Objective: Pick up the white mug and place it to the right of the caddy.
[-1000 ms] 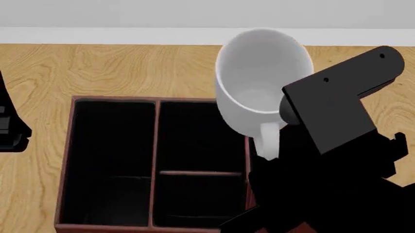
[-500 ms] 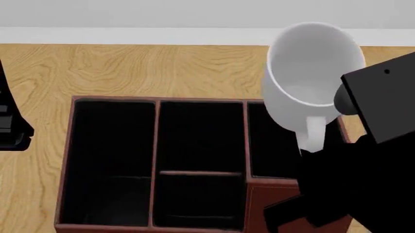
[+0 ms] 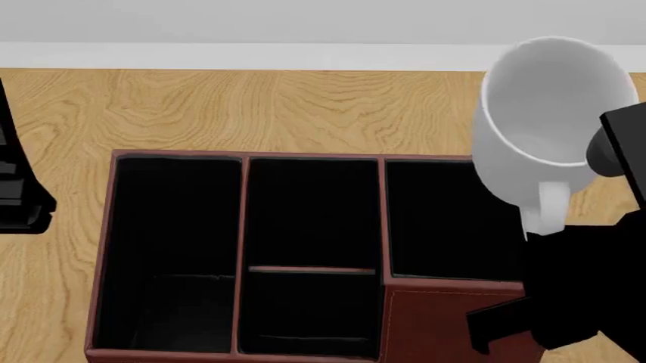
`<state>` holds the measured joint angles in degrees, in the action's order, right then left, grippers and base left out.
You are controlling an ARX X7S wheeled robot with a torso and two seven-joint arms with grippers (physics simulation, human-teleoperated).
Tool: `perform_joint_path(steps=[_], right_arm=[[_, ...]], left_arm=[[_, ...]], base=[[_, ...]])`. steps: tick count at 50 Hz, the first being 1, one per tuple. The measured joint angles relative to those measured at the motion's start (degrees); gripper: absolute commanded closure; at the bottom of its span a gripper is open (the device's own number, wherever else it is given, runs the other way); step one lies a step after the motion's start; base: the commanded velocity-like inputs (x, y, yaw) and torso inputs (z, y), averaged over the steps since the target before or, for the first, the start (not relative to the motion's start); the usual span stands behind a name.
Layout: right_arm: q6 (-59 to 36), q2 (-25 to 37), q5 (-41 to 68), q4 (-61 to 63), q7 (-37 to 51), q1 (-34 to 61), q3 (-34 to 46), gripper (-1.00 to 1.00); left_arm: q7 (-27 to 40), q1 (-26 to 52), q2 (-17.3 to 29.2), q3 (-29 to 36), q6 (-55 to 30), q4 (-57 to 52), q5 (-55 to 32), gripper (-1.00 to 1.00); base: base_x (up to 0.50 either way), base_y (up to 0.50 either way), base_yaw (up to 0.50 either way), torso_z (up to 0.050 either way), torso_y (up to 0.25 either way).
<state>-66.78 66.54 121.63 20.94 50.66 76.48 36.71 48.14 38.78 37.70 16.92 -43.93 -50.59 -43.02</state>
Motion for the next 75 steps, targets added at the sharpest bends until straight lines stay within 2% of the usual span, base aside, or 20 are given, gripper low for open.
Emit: perform_joint_path(steps=[32, 75], right_arm=[[-0.9, 2.2, -9.3, -2.9, -3.0, -3.4, 0.8, 1.0], [2.5, 1.3, -21.3, -9.1, -9.0, -9.5, 3.1, 1.0]], left_arm=[[-0.2, 0.1, -0.1, 0.9, 0.6, 0.8, 0.3, -1.0], [-1.1, -0.5, 0.0, 1.8, 2.5, 2.2, 1.1, -1.0]], base=[[0.0, 0.0, 0.0, 0.0, 0.001], [0.0, 0.0, 0.0, 0.0, 0.0]])
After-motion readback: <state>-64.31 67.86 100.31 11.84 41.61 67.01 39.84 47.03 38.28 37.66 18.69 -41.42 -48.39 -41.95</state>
